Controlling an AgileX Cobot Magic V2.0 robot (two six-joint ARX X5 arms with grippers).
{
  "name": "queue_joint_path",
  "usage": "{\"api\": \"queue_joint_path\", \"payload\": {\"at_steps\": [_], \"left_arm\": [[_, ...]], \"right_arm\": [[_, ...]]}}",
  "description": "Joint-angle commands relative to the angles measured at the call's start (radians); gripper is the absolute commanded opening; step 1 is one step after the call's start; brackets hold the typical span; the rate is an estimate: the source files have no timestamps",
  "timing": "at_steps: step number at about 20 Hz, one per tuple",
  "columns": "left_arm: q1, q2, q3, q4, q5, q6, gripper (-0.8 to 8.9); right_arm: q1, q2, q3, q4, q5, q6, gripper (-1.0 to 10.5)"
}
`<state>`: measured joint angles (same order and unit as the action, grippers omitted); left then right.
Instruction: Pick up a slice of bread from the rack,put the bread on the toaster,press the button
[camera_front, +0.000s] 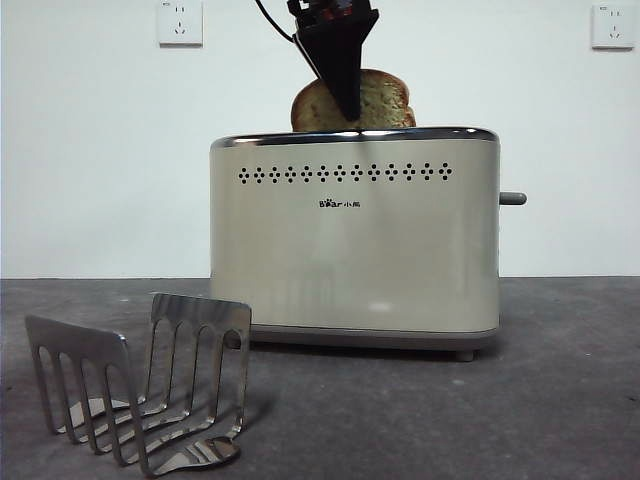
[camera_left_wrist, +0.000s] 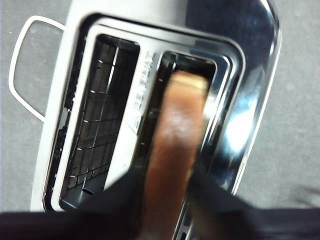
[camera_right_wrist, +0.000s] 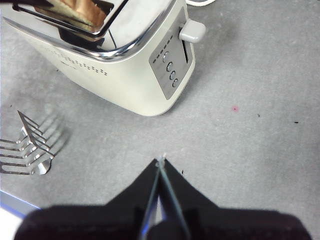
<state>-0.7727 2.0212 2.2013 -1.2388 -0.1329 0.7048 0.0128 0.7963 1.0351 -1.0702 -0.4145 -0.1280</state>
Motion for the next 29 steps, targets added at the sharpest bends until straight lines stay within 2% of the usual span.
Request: {"api": "queue_joint_path", "payload": {"at_steps": [1, 4, 11, 13, 16, 17, 18, 19, 20, 21, 22, 26, 29], "left_arm": [[-0.001, 0.016, 0.002, 0.007, -0.002, -0.024, 4.61], [-0.002, -0.008, 0.002, 0.008, -0.002, -0.034, 5.40], [-0.005, -0.156, 0.002, 0.023, -0.005, -0.077, 5.39], [-0.005, -0.215, 0.002, 0.021, -0.006, -0.122, 5.34], [-0.018, -0.308, 0.002, -0.007, -0.001, -0.253, 5.27], [-0.021, -0.335, 0.002, -0.041, 0.006, -0.294, 4.82], [-0.021, -0.360, 0.002, -0.080, 0.010, -0.337, 3.81], [-0.021, -0.385, 0.001, -0.081, 0.009, -0.418, 2.38], [-0.021, -0.407, 0.001, -0.081, 0.011, -0.487, 1.22], [-0.020, -0.430, 0.001, -0.081, 0.013, -0.523, 0.24], [-0.018, -0.450, 0.001, -0.081, 0.012, -0.529, -0.11], [-0.018, -0.514, 0.001, -0.081, 0.014, -0.617, -0.08], [-0.018, -0.546, -0.001, -0.082, 0.103, -0.648, -0.08]], "right_arm": [[0.000, 0.000, 0.006, 0.005, 0.003, -0.008, 0.0], [0.000, 0.000, 0.006, 0.006, 0.003, -0.008, 0.0], [0.000, 0.027, 0.006, 0.032, 0.002, 0.006, 0.0], [0.000, 0.050, 0.006, 0.048, 0.002, 0.030, 0.0], [0.000, 0.092, 0.006, 0.077, 0.003, 0.033, 0.0], [0.000, 0.108, 0.006, 0.094, 0.000, 0.080, 0.0], [-0.001, 0.129, 0.006, 0.122, -0.009, 0.137, 0.0], [-0.001, 0.158, 0.006, 0.163, -0.009, 0.207, 0.0], [-0.002, 0.182, 0.006, 0.203, -0.017, 0.238, 0.0], [-0.004, 0.209, 0.006, 0.254, -0.037, 0.258, 0.0], [-0.011, 0.238, 0.006, 0.310, -0.076, 0.277, 0.0], [-0.065, 0.383, 0.006, 0.478, -0.323, 0.387, 0.0], [-0.103, 0.492, 0.006, 0.599, -0.460, 0.467, 0.0]]}}
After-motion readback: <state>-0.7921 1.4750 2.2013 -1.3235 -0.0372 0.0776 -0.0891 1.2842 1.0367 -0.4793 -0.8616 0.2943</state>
